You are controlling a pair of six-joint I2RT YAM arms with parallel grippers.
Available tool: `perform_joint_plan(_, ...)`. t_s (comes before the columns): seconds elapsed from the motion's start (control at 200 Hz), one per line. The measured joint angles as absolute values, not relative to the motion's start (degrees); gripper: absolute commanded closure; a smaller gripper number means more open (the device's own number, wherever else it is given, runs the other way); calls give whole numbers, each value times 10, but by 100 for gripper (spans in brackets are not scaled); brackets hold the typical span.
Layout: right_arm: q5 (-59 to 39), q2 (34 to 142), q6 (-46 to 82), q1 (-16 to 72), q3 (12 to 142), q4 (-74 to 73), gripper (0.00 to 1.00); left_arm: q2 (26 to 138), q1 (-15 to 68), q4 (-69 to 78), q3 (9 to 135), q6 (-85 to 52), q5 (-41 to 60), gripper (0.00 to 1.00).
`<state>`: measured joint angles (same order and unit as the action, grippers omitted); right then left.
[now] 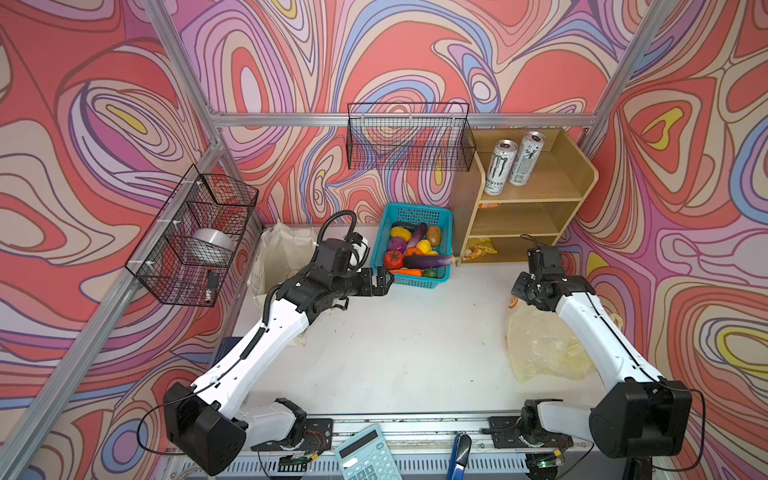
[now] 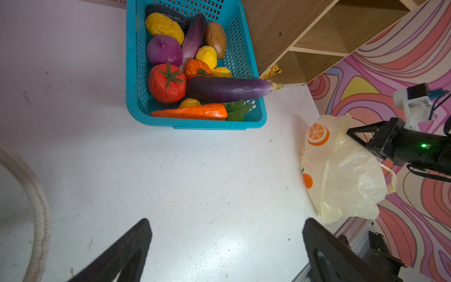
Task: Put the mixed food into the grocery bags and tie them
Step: 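Grasp the cream plastic bag with the right gripper and drag it before the basket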
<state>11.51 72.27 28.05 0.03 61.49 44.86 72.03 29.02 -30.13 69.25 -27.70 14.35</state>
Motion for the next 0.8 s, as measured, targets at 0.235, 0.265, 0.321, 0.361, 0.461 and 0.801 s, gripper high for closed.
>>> perform_joint_plan(0.235, -11, 683, 343, 103, 615, 387, 100, 720, 290, -302, 678, -277, 133, 0)
perform_joint_plan(0.265, -11, 684, 356, 136, 616, 378, 100, 720, 290, -302, 677, -277, 132, 0)
perform_joint_plan(0.321, -13, 694, 380, 201, 619, 358, 100, 720, 290, -302, 674, -277, 133, 0)
perform_joint_plan(0.361, -11, 705, 397, 243, 621, 342, 100, 720, 290, -302, 673, -277, 134, 0)
perform_joint_plan(0.461, -13, 749, 435, 313, 634, 301, 100, 720, 290, -302, 669, -277, 139, 0)
perform_joint_plan(0.801, -54, 921, 468, 369, 770, 222, 36, 705, 291, -299, 632, -287, 163, 0)
